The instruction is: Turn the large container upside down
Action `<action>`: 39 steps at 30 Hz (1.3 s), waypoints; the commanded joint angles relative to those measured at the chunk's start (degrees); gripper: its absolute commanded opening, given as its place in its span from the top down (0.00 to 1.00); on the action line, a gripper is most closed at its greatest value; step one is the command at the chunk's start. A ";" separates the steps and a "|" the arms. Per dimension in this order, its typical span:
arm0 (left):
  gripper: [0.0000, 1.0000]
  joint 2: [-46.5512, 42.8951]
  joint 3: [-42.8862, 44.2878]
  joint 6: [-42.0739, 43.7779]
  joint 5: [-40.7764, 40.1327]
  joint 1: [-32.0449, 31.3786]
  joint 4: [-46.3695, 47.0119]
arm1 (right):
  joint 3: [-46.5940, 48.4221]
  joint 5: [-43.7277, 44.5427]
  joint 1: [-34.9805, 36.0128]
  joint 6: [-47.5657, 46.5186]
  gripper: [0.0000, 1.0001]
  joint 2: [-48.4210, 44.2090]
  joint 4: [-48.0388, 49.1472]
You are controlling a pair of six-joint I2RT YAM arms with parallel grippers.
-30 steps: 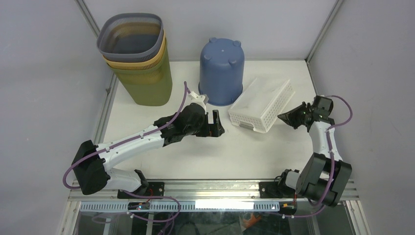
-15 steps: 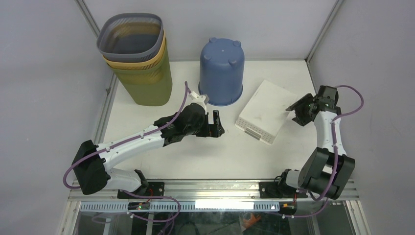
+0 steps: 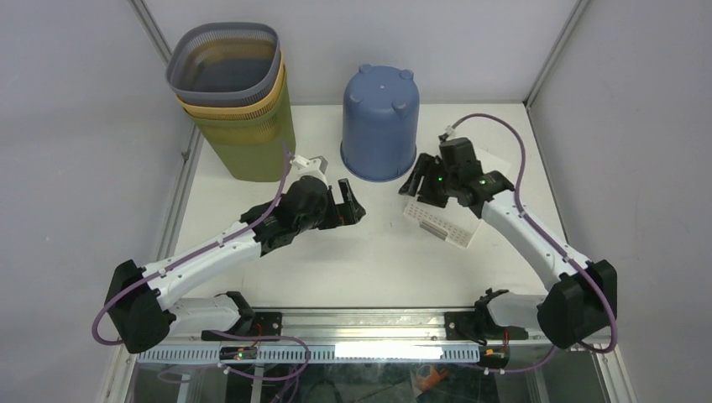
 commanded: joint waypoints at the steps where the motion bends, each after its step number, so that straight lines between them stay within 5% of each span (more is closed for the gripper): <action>1: 0.01 -4.15 -1.96 -3.72 -2.81 0.49 1.98 | -0.73 3.91 7.33 5.63 0.39 4.25 5.68; 7: 0.01 -3.49 -2.18 -4.15 -1.38 0.54 1.98 | 3.73 10.82 12.68 10.77 0.47 15.16 5.56; 15: 0.01 0.00 -0.43 -1.36 2.85 0.51 1.89 | 11.27 23.77 9.58 8.81 0.45 24.69 -1.51; 30: 0.01 4.50 0.87 0.68 7.68 0.41 3.73 | -5.34 27.70 -18.38 -1.37 0.44 4.30 -7.86; 39: 0.01 3.82 0.50 0.43 7.77 0.41 3.74 | -5.13 15.54 -11.39 -0.43 0.42 0.79 -1.99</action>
